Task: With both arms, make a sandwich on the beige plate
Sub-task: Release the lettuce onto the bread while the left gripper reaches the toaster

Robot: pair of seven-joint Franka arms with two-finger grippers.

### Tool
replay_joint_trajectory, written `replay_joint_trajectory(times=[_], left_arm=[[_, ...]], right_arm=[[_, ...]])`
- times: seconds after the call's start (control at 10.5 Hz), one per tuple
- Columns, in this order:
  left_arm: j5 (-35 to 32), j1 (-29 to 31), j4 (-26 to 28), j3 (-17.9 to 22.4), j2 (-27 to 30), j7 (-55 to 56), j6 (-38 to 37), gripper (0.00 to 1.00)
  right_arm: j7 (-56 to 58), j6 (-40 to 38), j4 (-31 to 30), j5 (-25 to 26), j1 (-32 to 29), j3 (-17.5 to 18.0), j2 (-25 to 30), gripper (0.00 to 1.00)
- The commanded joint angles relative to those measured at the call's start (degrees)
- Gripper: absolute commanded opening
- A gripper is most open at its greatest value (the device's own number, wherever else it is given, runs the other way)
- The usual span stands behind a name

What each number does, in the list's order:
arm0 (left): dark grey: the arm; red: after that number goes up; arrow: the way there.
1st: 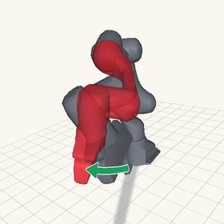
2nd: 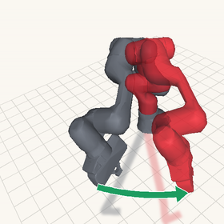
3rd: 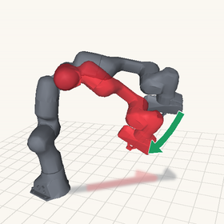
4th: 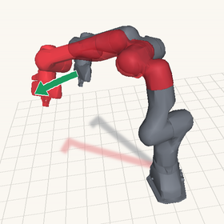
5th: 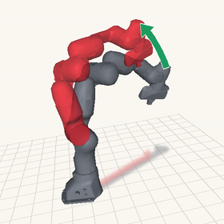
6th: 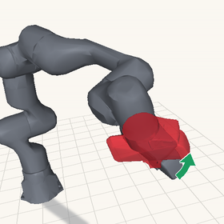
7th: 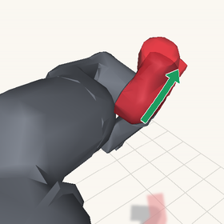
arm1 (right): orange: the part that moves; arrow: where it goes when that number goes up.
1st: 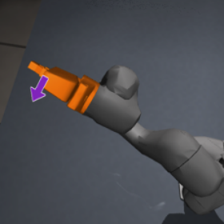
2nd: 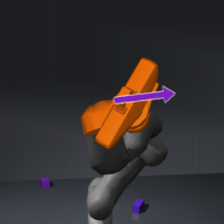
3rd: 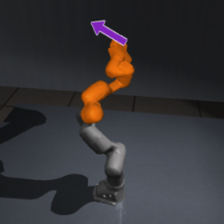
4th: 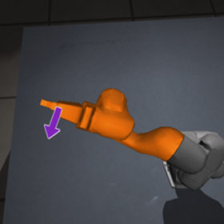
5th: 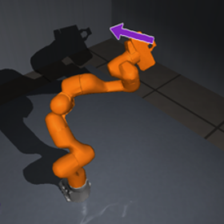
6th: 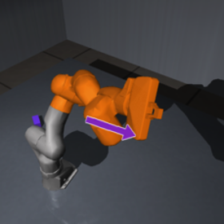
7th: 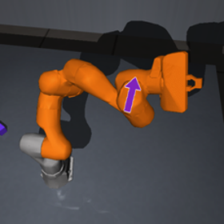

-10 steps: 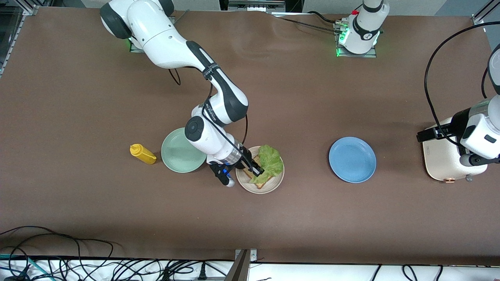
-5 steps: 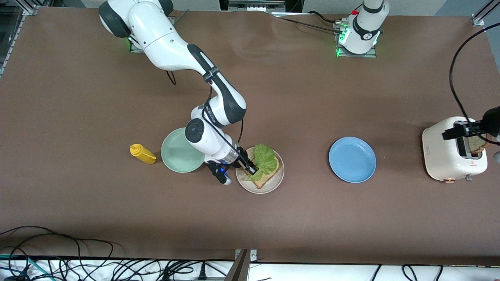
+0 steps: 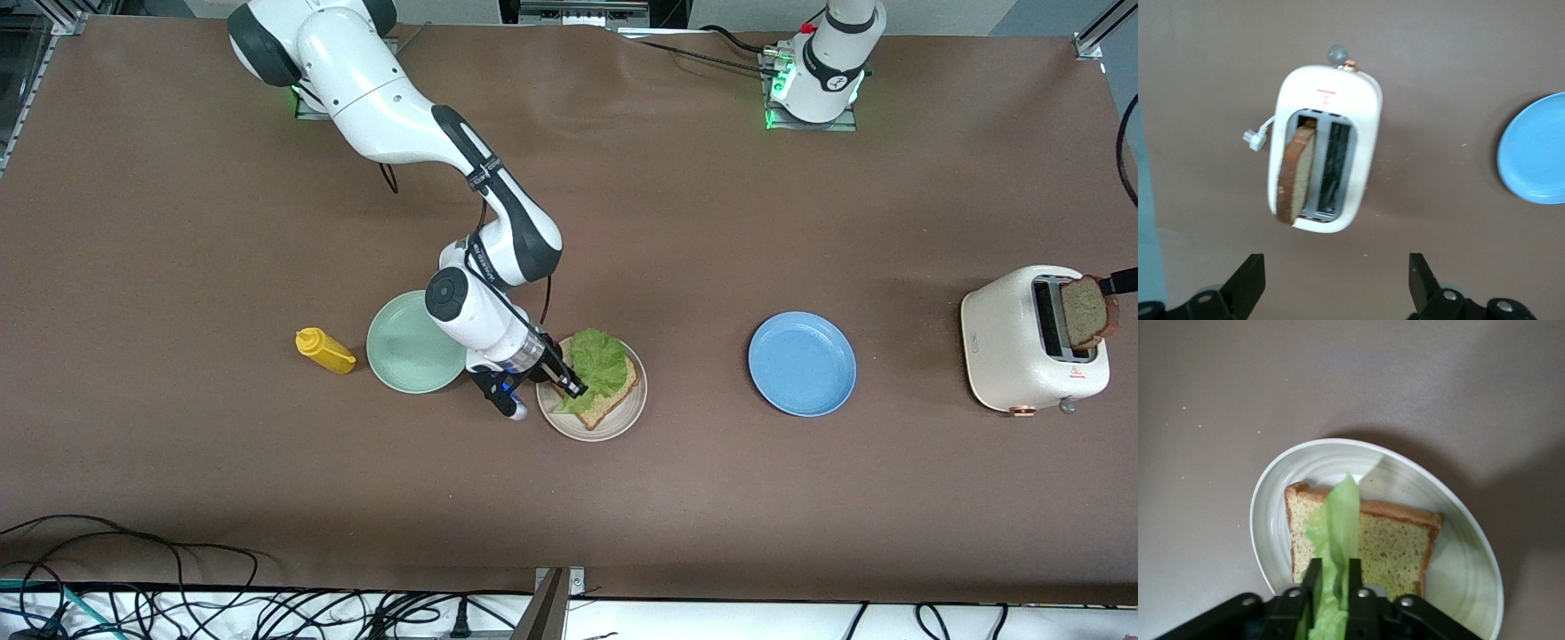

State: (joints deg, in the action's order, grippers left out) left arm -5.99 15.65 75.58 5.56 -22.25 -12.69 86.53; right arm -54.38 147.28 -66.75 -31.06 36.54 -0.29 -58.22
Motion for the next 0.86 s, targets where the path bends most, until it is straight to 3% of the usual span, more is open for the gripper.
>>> replay_joint_trajectory(times=[0.0,0.29,0.57,0.67,0.76], left_arm=[[-2.97,1.74,-0.08,-0.82,-3.31,-1.9,1.27,0.95],[-3.23,3.33,0.0,-0.82,-6.92,-1.9,5.22,0.94],[-3.15,5.0,0.0,-0.82,-9.64,-4.45,5.67,0.91],[-3.15,5.0,0.0,-0.82,-10.52,-4.45,5.84,0.89],[-3.15,4.92,0.0,-0.82,-11.14,-4.37,5.84,0.79]], right_arm=[[3.32,-0.06,-1.02,0.65,0.46,-0.67,2.32,1.0],[4.02,-6.36,-1.02,1.0,0.2,-2.33,5.91,1.0],[15.93,-20.86,-3.81,1.27,-2.6,-5.77,13.28,1.0],[19.8,-23.07,-6.61,1.18,-5.14,-5.68,16.44,1.0],[25.5,-26.05,-8.99,1.0,-7.51,-5.68,19.0,1.0]])
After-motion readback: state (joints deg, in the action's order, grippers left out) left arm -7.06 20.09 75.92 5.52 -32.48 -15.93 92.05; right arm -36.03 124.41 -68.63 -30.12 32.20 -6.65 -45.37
